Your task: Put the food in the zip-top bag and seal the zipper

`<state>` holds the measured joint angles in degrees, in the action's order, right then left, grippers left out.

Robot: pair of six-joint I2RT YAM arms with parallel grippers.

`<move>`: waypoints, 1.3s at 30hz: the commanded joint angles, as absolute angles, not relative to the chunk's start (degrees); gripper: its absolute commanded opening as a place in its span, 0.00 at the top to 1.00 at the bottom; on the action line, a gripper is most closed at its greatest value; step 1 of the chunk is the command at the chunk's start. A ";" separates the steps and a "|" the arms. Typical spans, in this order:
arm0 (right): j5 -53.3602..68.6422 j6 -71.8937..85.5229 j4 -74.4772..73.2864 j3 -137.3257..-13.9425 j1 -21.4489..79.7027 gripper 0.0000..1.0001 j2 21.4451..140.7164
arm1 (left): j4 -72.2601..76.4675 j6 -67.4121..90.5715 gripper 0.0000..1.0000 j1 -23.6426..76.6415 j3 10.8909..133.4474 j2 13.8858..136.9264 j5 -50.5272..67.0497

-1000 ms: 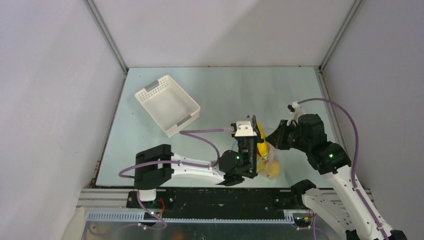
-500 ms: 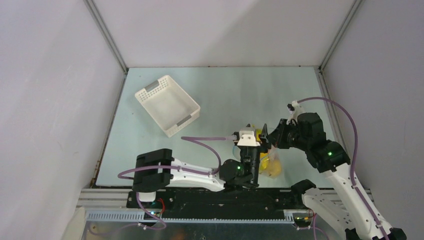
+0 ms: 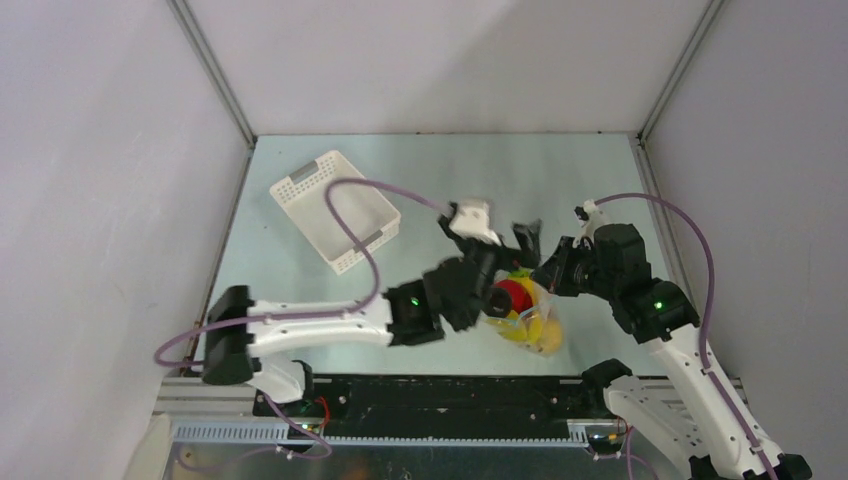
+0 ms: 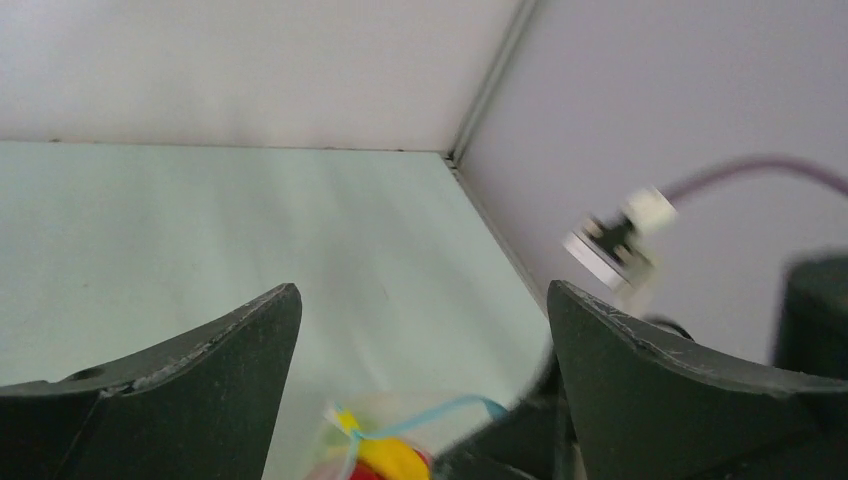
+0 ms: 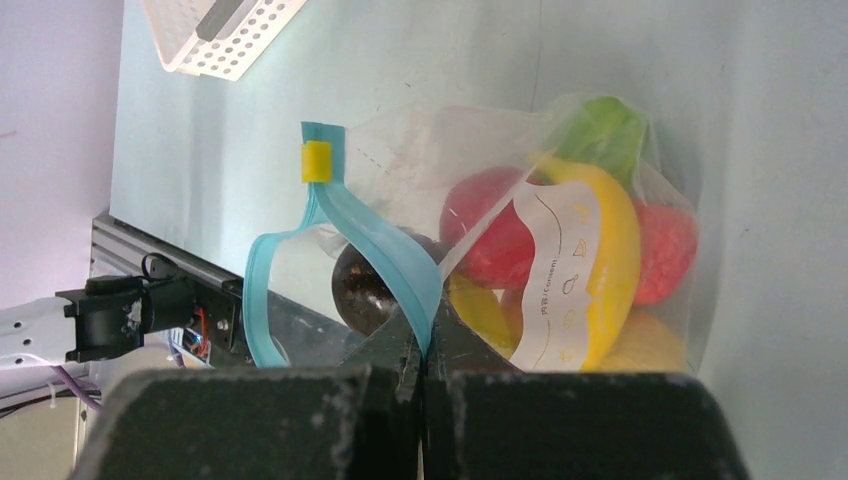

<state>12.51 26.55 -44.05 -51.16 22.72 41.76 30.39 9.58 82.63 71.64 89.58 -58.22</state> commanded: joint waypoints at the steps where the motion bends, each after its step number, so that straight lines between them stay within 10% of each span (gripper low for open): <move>1: 12.55 27.04 -42.33 -53.76 22.34 1.00 41.09 | 6.90 28.11 0.00 76.81 72.45 81.59 -47.60; 17: 14.01 23.86 -43.68 -53.75 22.13 1.00 42.45 | -9.79 42.86 0.00 63.36 53.41 60.75 -34.96; 39: 55.88 -0.19 -35.87 -60.42 21.57 1.00 53.01 | -1.15 28.16 0.00 61.70 43.05 50.07 2.64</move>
<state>44.03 5.93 -38.41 -55.59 22.24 49.41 -4.91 30.44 61.95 47.53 58.59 -0.25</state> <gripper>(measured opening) 0.008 0.996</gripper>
